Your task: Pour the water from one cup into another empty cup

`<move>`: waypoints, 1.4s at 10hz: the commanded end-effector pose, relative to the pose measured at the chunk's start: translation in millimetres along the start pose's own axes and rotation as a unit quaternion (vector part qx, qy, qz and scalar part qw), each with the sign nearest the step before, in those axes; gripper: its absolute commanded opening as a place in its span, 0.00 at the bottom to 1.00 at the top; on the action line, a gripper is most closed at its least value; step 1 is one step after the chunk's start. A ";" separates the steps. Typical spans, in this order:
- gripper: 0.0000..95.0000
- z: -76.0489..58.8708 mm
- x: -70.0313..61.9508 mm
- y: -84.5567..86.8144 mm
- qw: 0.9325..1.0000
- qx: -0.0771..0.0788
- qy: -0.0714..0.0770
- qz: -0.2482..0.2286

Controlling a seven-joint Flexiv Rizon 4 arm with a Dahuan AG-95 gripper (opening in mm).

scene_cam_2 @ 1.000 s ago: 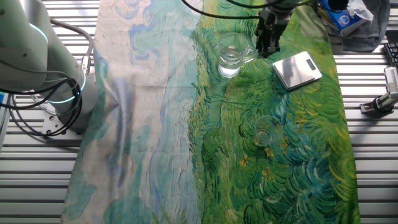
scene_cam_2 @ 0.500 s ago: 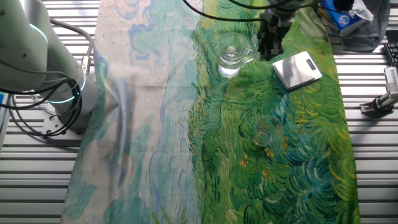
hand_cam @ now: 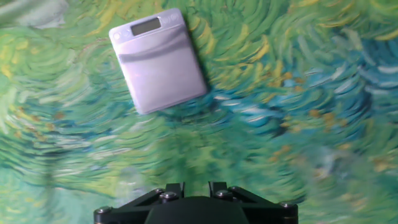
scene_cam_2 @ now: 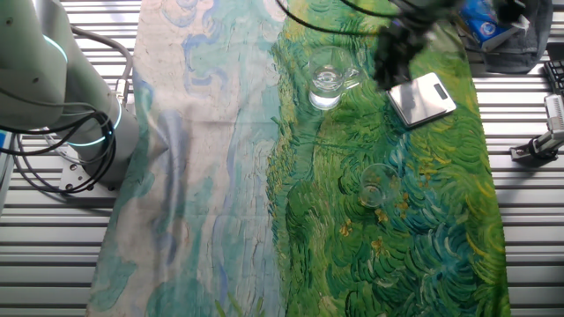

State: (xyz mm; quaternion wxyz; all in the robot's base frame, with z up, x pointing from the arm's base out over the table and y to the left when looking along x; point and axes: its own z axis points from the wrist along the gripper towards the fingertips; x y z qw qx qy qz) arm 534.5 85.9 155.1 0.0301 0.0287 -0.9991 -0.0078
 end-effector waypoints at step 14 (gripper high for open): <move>0.20 4.1 9.8 48.7 1.000 -0.003 -0.003 0.024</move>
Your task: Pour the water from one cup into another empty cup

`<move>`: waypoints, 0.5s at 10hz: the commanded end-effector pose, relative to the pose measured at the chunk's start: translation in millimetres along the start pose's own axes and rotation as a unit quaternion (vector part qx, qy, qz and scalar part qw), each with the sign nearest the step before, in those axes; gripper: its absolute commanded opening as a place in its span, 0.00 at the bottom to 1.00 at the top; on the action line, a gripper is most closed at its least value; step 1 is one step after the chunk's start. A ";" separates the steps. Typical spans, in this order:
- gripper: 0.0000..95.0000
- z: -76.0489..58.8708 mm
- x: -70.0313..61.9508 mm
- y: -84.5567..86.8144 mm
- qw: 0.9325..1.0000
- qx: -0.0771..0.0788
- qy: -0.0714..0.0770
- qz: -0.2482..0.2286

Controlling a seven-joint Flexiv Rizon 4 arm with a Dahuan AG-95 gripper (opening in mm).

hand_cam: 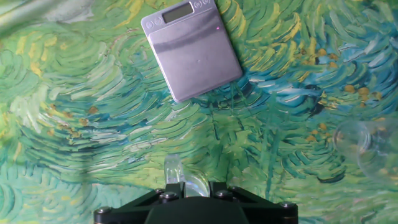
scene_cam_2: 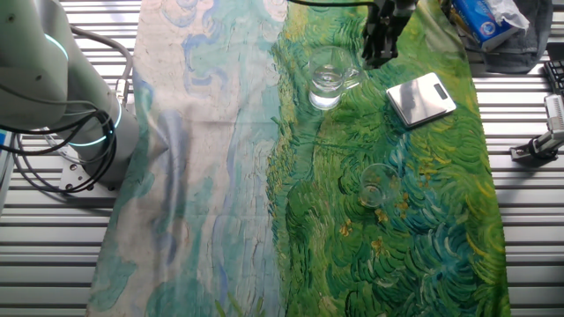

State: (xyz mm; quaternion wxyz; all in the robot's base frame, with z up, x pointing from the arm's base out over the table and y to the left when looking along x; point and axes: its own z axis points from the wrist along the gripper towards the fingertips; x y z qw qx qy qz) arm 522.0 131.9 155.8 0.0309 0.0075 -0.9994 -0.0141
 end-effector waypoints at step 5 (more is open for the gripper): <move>0.20 13.4 1.0 4.0 1.000 0.005 -0.008 -0.002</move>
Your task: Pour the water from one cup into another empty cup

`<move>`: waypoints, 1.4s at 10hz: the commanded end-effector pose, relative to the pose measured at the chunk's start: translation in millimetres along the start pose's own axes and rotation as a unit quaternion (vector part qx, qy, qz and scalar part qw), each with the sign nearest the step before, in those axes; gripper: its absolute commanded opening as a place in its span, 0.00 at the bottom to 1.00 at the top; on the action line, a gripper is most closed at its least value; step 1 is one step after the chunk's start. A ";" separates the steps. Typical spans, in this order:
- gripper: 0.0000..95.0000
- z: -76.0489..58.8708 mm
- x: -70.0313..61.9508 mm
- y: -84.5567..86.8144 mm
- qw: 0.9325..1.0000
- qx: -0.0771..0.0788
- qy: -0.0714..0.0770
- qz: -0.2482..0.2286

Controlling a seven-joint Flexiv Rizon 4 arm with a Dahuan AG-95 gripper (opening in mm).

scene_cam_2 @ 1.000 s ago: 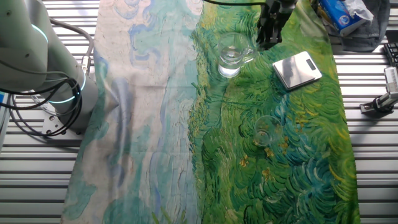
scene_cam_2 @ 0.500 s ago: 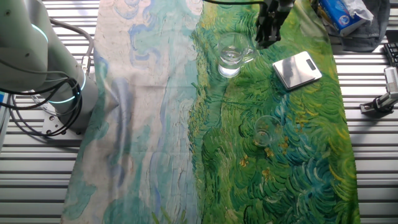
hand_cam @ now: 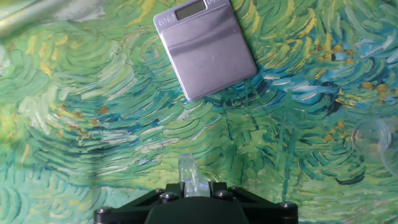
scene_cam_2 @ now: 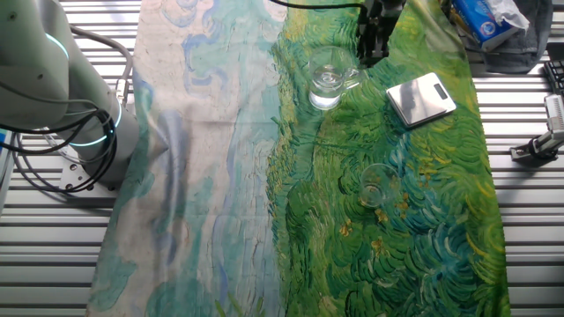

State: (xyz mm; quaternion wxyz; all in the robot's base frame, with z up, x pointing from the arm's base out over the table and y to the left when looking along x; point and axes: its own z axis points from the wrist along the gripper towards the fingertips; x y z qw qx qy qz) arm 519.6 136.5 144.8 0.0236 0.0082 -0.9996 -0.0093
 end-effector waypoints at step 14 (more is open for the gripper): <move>0.20 6.9 -1.1 -1.0 0.995 -0.010 0.032 -0.092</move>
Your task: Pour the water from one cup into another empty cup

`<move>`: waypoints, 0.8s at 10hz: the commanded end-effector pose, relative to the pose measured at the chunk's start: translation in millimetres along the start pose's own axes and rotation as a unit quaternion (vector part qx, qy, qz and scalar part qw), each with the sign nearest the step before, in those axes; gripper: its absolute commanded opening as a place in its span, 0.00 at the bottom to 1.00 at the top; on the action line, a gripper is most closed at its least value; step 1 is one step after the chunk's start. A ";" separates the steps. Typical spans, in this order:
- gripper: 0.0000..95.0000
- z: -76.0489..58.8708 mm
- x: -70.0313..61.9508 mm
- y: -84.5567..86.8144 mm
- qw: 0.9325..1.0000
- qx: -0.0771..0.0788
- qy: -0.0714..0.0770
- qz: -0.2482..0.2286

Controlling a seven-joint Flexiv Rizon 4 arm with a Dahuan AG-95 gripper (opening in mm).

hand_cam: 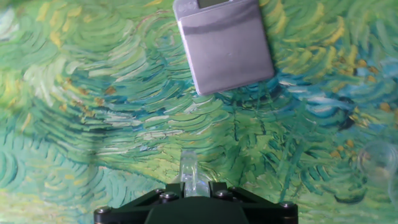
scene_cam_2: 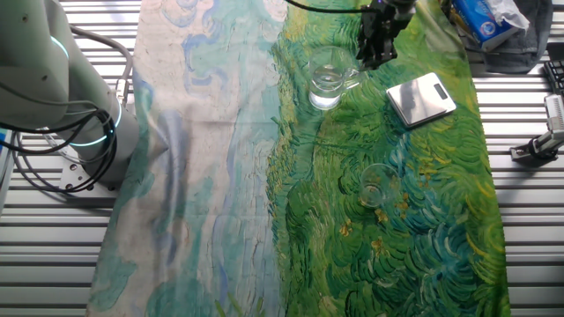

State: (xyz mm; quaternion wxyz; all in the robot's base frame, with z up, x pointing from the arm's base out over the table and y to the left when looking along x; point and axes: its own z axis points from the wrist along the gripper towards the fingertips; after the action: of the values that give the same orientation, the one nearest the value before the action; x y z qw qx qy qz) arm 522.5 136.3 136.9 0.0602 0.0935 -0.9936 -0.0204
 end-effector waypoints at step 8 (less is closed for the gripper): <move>0.20 0.3 1.8 3.9 0.996 -0.033 -0.012 0.081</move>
State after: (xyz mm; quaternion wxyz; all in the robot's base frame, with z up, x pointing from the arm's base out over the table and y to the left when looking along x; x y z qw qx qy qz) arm 520.3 137.8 137.5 0.0535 0.0251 -0.9973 -0.0447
